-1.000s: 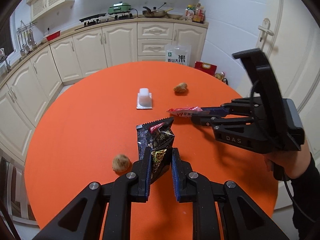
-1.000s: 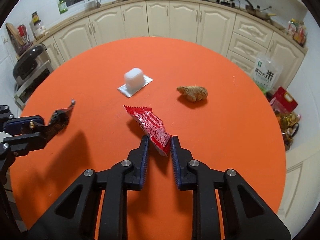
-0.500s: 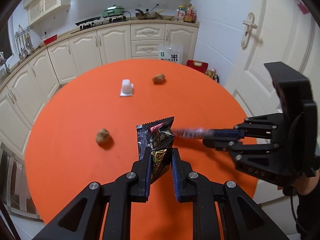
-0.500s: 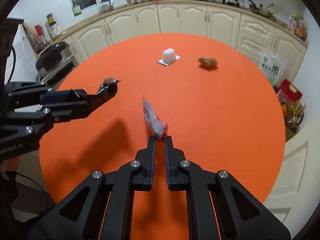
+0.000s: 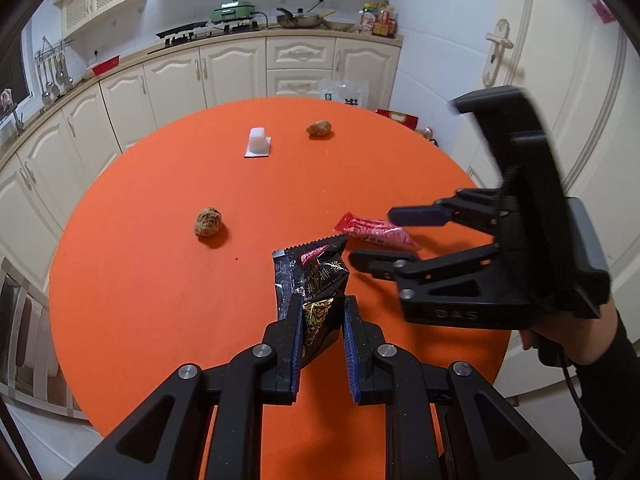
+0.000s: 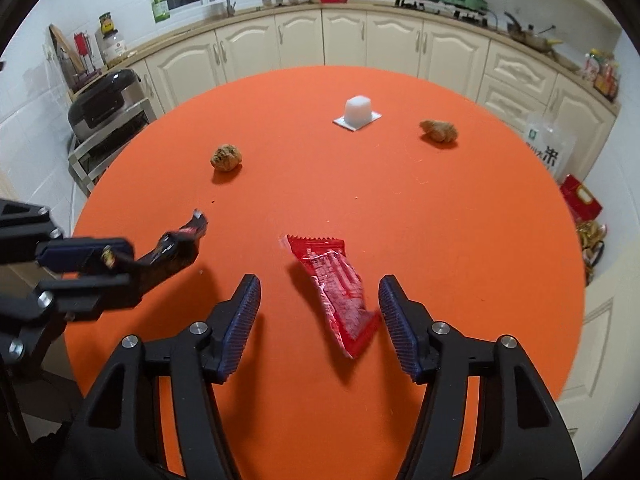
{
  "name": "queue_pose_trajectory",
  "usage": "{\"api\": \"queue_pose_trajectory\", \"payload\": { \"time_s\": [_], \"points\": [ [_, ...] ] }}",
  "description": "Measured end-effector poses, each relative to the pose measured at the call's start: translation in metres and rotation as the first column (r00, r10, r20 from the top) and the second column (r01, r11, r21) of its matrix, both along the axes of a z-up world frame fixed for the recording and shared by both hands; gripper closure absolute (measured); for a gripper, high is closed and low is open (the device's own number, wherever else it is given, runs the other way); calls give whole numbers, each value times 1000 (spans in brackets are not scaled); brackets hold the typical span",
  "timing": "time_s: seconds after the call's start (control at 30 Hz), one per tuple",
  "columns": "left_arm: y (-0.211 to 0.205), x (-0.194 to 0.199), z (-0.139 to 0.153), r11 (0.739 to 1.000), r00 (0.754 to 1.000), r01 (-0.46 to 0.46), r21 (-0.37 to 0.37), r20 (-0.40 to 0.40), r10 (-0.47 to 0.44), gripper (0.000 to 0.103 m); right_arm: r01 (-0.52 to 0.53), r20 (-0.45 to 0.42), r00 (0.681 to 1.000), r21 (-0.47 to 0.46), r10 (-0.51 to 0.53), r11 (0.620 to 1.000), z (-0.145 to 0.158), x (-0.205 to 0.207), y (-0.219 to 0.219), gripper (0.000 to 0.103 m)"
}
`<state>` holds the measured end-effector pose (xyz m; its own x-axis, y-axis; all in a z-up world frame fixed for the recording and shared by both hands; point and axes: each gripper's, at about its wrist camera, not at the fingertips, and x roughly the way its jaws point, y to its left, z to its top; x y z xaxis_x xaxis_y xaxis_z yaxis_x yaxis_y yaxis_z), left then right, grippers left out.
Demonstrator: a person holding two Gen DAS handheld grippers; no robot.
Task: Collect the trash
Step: 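Carry both wrappers to the blue bin and open both tools over it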
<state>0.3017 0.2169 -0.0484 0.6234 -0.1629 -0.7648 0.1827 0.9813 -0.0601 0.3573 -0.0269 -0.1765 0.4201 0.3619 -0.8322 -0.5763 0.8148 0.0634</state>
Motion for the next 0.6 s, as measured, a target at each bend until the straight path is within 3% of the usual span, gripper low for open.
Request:
{"api": "queue_pose_trajectory", "payload": {
  "time_s": [0.03,0.1,0.17,0.4,0.6],
  "points": [
    [0,1,1,1000,1000,-1,0,0,1,88,8,17,1000,-2,-8,1000,-1,0,-1,50],
    [-2,1,3,1000,1000,1,-1,1,-1,88,33,25,999,-6,-33,999,-1,0,-6,71],
    [-5,3,5,1000,1000,6,-2,4,-6,88,31,21,999,25,-31,999,0,-4,-15,83],
    [-36,5,9,999,999,49,-4,10,-49,88,68,52,996,100,-73,993,13,-28,-56,83],
    [-96,10,15,989,989,146,10,12,-146,88,153,109,979,169,-173,974,40,-56,-120,83]
  ]
}}
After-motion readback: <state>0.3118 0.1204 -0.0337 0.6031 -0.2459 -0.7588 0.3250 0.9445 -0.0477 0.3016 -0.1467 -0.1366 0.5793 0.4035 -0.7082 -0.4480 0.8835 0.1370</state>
